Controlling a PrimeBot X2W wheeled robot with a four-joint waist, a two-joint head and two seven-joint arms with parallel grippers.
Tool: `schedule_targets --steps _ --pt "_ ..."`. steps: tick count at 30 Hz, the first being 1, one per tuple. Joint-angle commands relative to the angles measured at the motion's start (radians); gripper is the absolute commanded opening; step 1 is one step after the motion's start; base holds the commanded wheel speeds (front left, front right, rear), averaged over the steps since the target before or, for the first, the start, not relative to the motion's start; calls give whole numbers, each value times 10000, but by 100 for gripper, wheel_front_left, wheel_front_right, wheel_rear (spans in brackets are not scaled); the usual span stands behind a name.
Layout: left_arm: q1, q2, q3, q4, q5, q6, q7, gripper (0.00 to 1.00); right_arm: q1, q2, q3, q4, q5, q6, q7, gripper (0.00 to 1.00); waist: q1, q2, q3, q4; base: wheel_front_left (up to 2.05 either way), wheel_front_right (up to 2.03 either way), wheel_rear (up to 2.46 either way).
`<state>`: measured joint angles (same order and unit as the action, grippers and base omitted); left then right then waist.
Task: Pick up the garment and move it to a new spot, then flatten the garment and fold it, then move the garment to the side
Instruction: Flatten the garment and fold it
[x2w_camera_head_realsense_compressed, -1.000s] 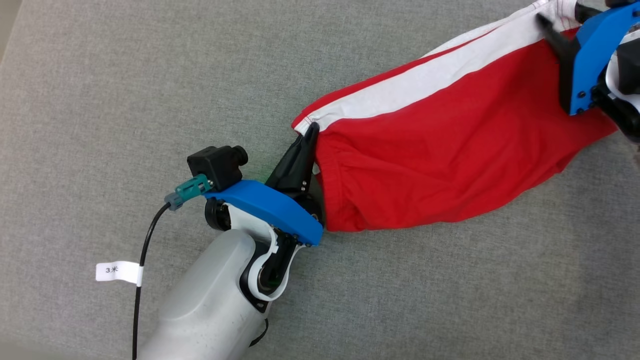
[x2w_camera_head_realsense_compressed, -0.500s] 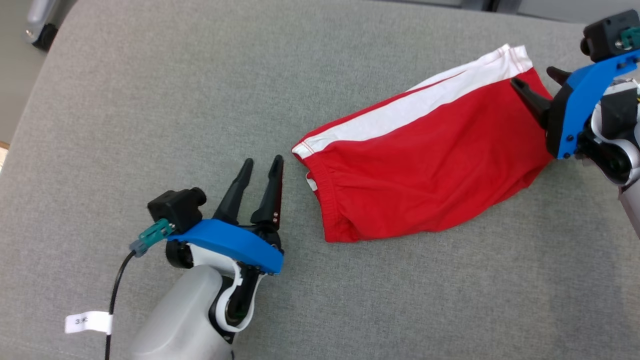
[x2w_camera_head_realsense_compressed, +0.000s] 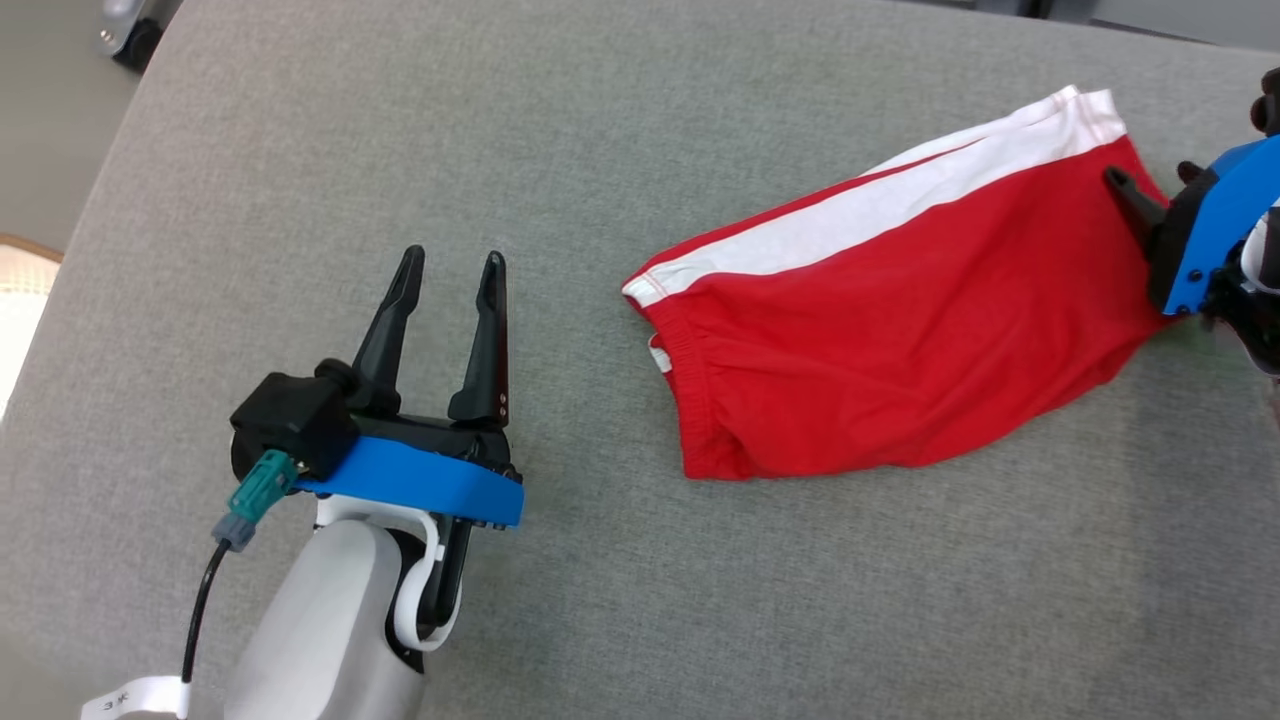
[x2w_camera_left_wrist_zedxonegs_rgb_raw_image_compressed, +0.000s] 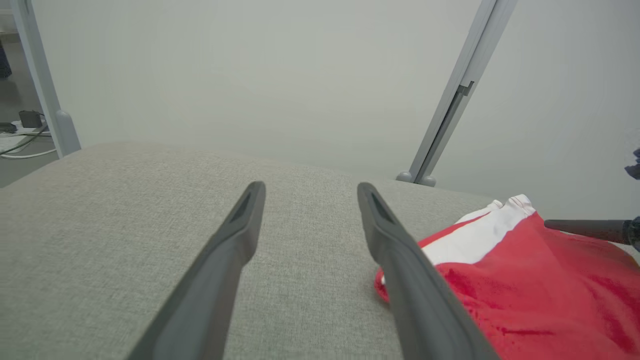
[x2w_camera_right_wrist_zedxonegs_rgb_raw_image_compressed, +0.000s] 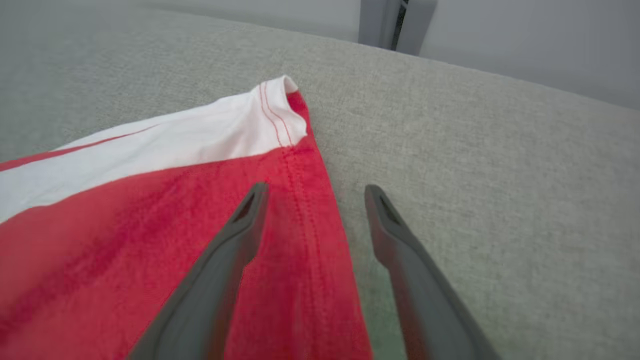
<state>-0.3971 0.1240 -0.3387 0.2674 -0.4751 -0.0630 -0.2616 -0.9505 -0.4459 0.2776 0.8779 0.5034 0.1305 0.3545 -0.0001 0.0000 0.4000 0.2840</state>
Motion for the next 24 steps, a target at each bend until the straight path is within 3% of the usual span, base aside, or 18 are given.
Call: schedule_targets --steps 1,9,11,12,24 --pt "37 -73 109 -43 183 -95 -39 100 -117 52 -140 262 -309 7 -88 100 1 0 199 213 0 0 0" --pt "133 -496 585 -123 800 -450 -41 100 4 744 -614 1507 -1262 20 -68 100 1 0 443 493 0 0 0" --pt "148 -503 642 -91 980 -494 -41 100 175 912 -465 1476 -1352 45 -90 21 1 0 429 471 0 0 0" --pt "162 -516 700 -70 1013 -511 -41 100 277 994 -356 1391 -1334 50 -84 0 1 0 416 446 0 0 0" --pt "365 -187 1100 313 1339 -622 -41 100 816 530 -296 233 -722 5 -1241 0 1 0 -382 -283 0 0 0"
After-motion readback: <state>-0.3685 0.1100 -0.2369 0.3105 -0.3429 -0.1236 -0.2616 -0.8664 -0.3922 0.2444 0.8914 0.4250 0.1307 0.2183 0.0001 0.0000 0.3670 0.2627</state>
